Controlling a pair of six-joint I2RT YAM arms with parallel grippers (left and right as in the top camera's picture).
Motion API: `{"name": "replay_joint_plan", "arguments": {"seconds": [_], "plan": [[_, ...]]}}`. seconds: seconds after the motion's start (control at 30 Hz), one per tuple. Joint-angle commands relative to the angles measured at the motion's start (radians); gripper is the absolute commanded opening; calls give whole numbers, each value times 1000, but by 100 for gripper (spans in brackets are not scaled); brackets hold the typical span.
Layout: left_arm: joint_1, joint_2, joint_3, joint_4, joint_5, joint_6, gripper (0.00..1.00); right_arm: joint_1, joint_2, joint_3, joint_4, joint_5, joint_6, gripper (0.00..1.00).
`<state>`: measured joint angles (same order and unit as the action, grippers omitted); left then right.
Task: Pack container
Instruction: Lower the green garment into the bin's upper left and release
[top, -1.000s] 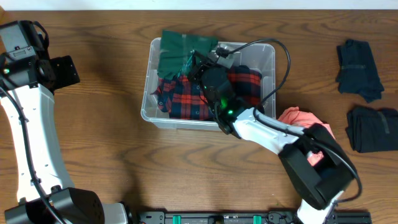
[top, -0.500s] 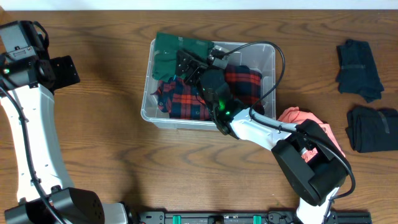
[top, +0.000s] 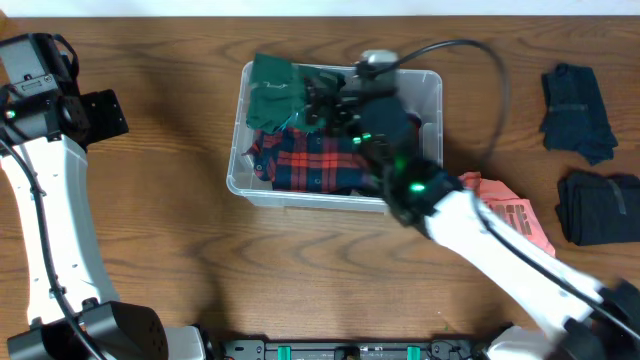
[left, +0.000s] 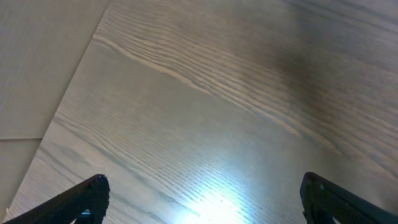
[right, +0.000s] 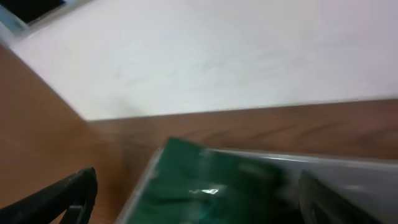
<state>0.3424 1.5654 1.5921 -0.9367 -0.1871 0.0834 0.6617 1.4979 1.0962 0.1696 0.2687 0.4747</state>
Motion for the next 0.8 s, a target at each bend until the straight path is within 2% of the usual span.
{"name": "replay_joint_plan", "arguments": {"seconds": [0.0, 0.2, 0.37, 0.43, 0.6, 0.77], "plan": [[2, 3, -5, -2, -8, 10, 98, -57, -89, 3, -100, 42, -195, 99], [2, 3, -5, -2, -8, 10, 98, -231, -197, 3, -311, 43, -211, 99], [2, 3, -5, -2, -8, 10, 98, -503, -198, 3, -505, 35, -35, 99], [2, 3, -5, -2, -8, 10, 98, -616, -191, 3, -558, -6, -15, 99], [2, 3, -5, -2, -8, 10, 98, -843, -156, 3, -570, -130, -53, 99], [2, 3, -5, -2, -8, 10, 98, -1007, -75, 3, -445, -272, -163, 99]]}}
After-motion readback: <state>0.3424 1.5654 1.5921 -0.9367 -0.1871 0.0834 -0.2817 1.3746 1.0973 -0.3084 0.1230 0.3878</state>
